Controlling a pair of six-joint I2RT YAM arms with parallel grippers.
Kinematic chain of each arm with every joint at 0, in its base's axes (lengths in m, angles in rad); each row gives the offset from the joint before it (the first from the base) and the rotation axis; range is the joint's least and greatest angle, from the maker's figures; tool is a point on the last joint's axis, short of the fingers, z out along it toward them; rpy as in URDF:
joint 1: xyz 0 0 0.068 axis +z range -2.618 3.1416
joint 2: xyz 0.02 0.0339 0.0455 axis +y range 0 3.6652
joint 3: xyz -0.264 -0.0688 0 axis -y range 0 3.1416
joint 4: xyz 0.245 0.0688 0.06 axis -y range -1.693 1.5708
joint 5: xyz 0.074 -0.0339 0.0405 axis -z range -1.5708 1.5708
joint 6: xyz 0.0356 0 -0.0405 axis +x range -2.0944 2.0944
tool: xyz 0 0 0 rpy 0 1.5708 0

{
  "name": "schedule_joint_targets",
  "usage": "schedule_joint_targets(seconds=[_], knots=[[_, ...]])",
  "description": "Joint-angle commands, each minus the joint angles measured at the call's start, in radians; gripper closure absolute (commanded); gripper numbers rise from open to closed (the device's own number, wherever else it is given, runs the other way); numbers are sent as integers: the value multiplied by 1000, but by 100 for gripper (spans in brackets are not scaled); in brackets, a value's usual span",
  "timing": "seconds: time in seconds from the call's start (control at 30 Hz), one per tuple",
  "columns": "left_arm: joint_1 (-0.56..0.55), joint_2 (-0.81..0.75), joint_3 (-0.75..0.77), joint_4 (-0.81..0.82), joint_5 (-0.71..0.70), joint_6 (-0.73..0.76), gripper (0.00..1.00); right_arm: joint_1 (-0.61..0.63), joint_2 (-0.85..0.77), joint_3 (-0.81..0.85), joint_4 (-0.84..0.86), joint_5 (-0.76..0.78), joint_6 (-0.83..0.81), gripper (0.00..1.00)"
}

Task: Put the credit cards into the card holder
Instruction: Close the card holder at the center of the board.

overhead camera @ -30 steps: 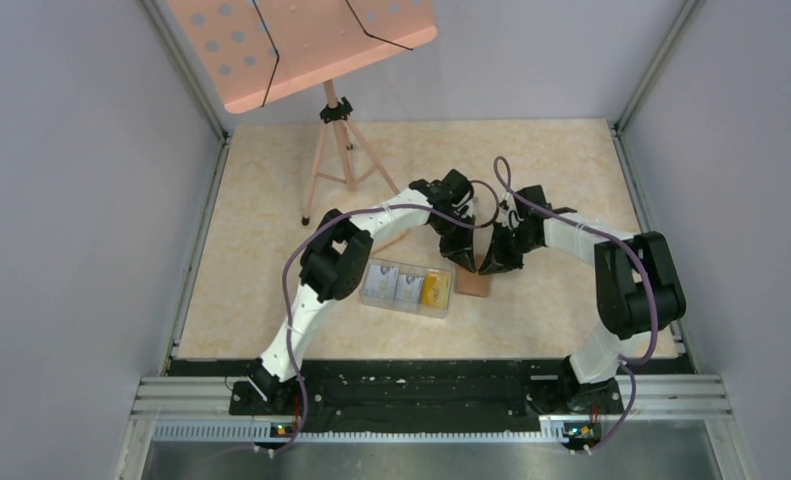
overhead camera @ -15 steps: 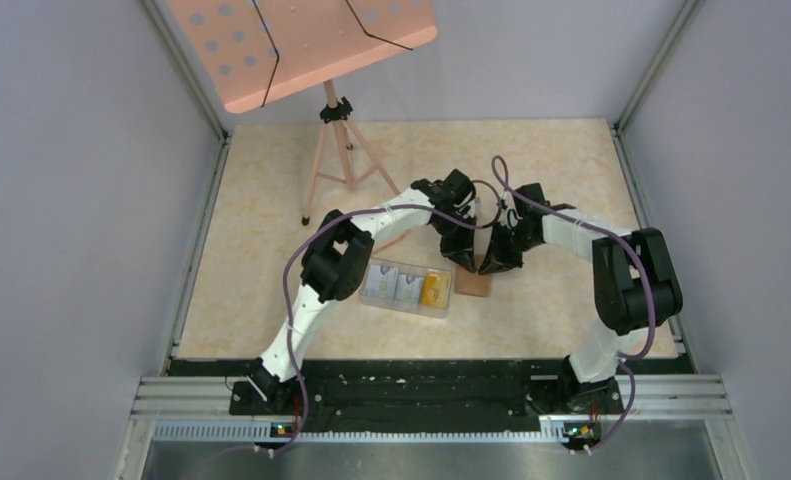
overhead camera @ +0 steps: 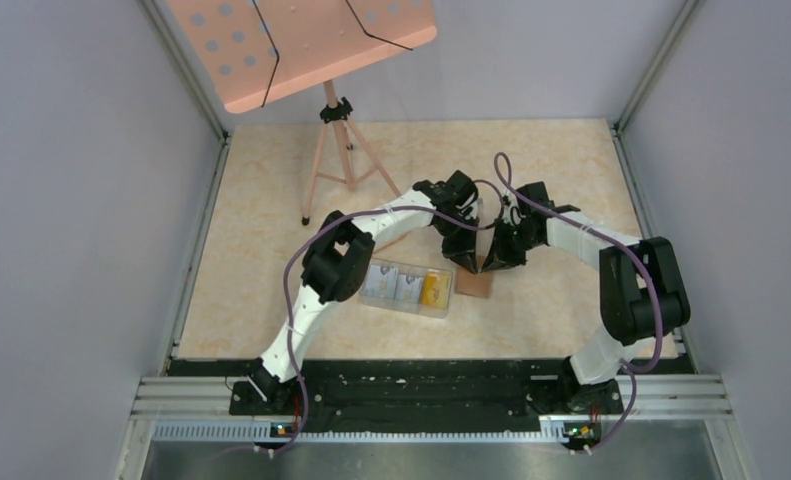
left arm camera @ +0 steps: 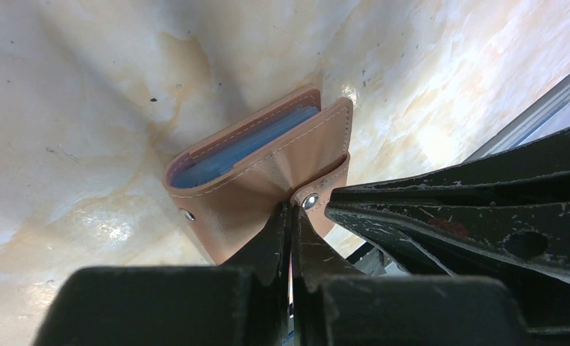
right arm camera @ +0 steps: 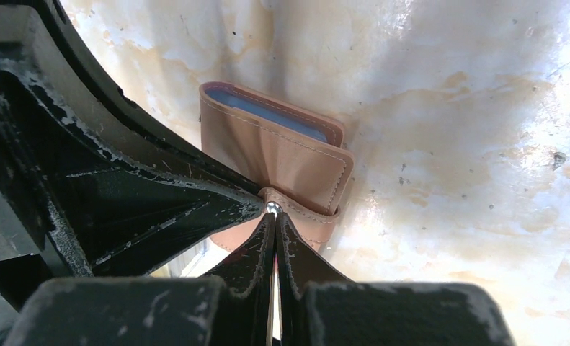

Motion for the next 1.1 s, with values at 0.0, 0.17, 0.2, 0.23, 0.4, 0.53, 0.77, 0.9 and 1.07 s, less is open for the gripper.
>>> schedule_joint_targets(seconds=[0.0, 0.17, 0.2, 0.23, 0.4, 0.53, 0.77, 0.9, 1.07], knots=[[-24, -49, -13, 0, -40, 22, 100, 13, -18, 16, 19, 16, -18, 100], [-24, -90, -51, 33, -32, 14, 100, 13, -21, 12, 18, 19, -18, 100], [-24, -98, -57, 35, -32, 13, 100, 14, -22, 12, 18, 20, -17, 100], [-24, -104, -64, 35, -33, 13, 100, 13, -23, 12, 20, 18, -16, 100], [-25, -112, -81, 36, -23, 13, 100, 12, -12, 9, 26, 7, -18, 100], [-26, -116, -77, 52, -16, 13, 100, 13, -14, 2, 32, -5, -16, 100], [-26, -140, -82, 77, -10, 10, 100, 13, -42, -13, 34, -14, -15, 100], [-27, -154, -89, 99, -4, 7, 100, 13, -50, -19, 32, -14, -14, 100], [-27, -153, -95, 95, 5, 4, 100, 13, -59, -23, 30, -19, -13, 100]])
